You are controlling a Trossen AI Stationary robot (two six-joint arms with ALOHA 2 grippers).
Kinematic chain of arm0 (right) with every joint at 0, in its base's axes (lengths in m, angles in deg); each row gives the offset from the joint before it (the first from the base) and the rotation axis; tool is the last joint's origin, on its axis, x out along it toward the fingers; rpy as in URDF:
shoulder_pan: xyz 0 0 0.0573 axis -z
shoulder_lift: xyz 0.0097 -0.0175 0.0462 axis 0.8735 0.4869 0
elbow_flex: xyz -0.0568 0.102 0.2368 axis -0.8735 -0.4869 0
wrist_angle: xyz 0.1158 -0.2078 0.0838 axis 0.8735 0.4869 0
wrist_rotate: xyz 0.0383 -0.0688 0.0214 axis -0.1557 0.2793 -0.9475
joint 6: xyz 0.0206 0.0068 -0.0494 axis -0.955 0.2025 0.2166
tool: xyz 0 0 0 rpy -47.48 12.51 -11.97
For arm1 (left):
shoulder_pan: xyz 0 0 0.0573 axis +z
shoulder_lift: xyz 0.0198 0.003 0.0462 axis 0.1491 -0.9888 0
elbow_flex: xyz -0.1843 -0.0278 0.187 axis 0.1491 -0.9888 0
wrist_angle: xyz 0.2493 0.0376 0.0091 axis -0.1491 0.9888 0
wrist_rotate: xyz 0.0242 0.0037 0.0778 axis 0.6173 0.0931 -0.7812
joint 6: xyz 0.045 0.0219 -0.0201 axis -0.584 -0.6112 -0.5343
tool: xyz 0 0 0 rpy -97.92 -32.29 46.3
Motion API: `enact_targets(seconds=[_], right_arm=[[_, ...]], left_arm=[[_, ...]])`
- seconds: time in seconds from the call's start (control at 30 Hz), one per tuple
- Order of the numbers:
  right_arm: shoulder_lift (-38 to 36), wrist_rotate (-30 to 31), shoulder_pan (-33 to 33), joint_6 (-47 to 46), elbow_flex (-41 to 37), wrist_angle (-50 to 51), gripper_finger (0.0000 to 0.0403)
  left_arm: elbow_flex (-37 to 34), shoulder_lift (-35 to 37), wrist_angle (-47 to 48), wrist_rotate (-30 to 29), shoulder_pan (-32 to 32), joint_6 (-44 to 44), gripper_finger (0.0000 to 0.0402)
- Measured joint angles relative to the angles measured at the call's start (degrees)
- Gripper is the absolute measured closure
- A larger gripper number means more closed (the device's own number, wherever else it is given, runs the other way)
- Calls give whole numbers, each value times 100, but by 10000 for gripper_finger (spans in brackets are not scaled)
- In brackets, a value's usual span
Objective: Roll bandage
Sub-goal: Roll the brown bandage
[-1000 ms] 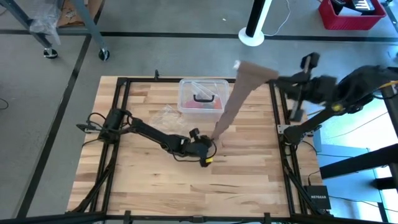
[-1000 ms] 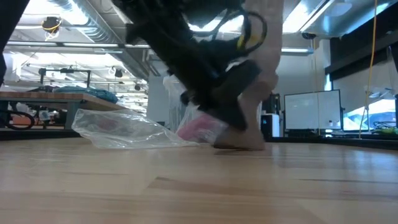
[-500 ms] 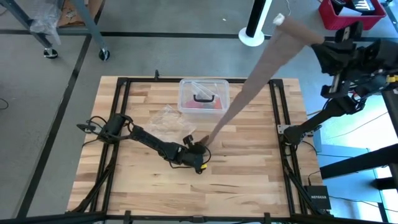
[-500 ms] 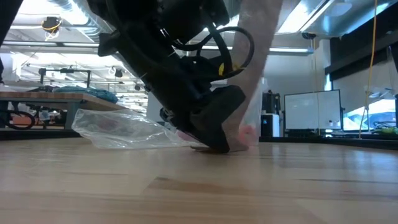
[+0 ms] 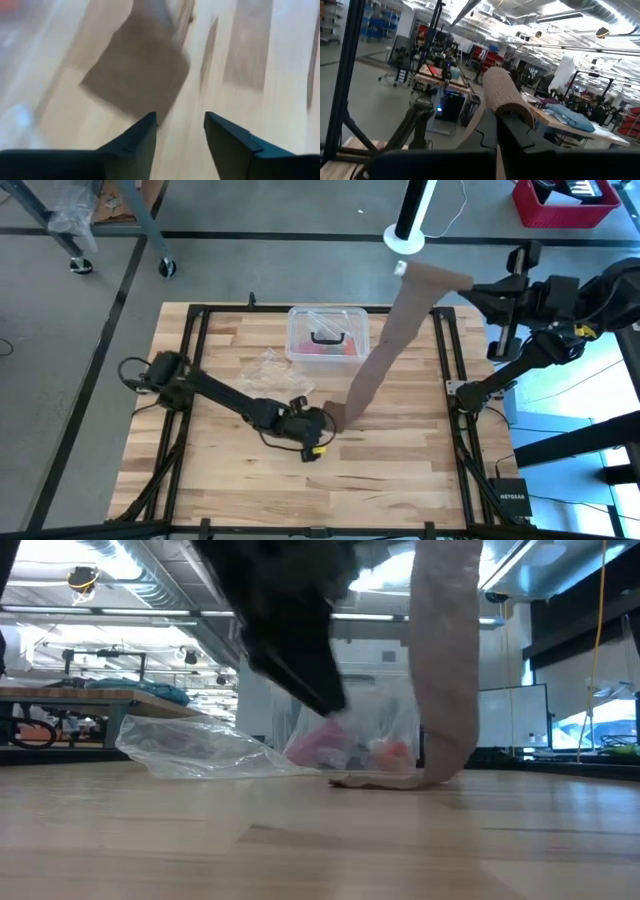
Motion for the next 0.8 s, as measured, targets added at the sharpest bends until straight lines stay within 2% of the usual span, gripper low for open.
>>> enact_targets(seconds=[0.1,0.2,0.33,0.4,0.5,0.57,0.8], right_arm=[[5,39,0,-25,2,248,397],[4,41,0,-189,-112,634,398],[-70,116,0,-659,-616,867,398],[-89,205,0,-804,-994,853,399],[-221,188,-1,-1132,-1773,725,399],[-394,119,0,-1333,-2390,487,399],[-1470,-86,0,-1429,-4882,-1276,399]], left_arm=[[2,586,558,-44,-111,-41,224],[7,1132,466,-411,-242,-226,222],[13,1490,-866,-1316,-391,-925,221],[20,1484,-1751,-1428,-395,-1510,221],[15,1314,-2874,-1432,-339,-2248,221],[11,1193,-3191,-1433,-284,-2645,221],[2,941,-3053,-1455,-47,-2787,221]])
